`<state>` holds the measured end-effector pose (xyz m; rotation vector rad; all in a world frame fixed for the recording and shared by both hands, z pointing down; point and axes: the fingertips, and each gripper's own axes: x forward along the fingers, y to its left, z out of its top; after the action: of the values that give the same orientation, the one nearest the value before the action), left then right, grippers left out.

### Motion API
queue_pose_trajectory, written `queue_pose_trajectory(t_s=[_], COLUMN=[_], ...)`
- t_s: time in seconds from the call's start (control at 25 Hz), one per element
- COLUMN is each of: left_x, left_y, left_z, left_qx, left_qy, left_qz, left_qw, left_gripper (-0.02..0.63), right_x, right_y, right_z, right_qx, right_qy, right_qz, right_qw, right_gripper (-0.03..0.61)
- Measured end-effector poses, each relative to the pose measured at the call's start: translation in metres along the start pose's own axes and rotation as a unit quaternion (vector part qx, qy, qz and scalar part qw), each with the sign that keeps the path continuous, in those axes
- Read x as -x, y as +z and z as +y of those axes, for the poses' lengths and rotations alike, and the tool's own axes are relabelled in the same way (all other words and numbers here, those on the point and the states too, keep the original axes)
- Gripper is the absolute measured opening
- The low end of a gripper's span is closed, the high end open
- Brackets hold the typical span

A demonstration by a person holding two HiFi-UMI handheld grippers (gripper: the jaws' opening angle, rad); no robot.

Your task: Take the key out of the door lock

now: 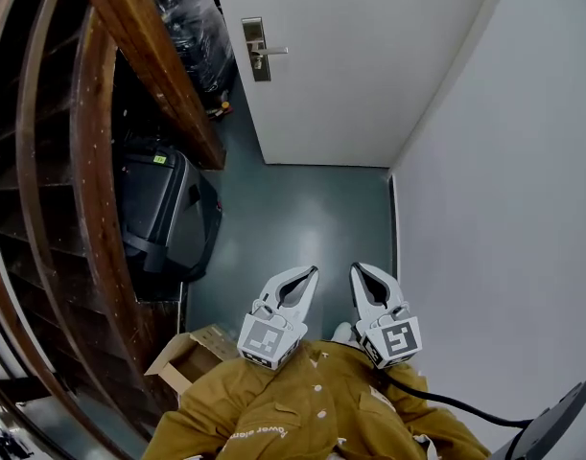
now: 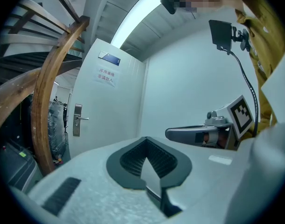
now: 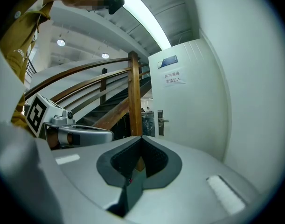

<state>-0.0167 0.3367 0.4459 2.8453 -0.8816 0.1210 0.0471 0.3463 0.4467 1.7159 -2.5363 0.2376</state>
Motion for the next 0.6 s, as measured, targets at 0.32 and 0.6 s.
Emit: queue_pose_trajectory(t_s=[0.32, 0.6], left_x=[0.001, -0.057], left_y=[0.019, 0.024], left_z=[0.067, 0.140], left_qx=[-0.008, -0.007], left_qy=[-0.002, 0.031], left_qz=[-0.018, -0.015], left_qw=[0.9998, 0.9994], left_gripper=[-0.002, -0.002], right_x=[-0.062, -0.143], right_y=[0.016, 0.014], right_z=[0.007, -0.044], right_qx=[-0.001, -0.008], right_qy=[-0.020, 0.000], right_qz=[-0.003, 0.002], right_qw=[1.000, 1.000], right_gripper=[0.008, 0.008])
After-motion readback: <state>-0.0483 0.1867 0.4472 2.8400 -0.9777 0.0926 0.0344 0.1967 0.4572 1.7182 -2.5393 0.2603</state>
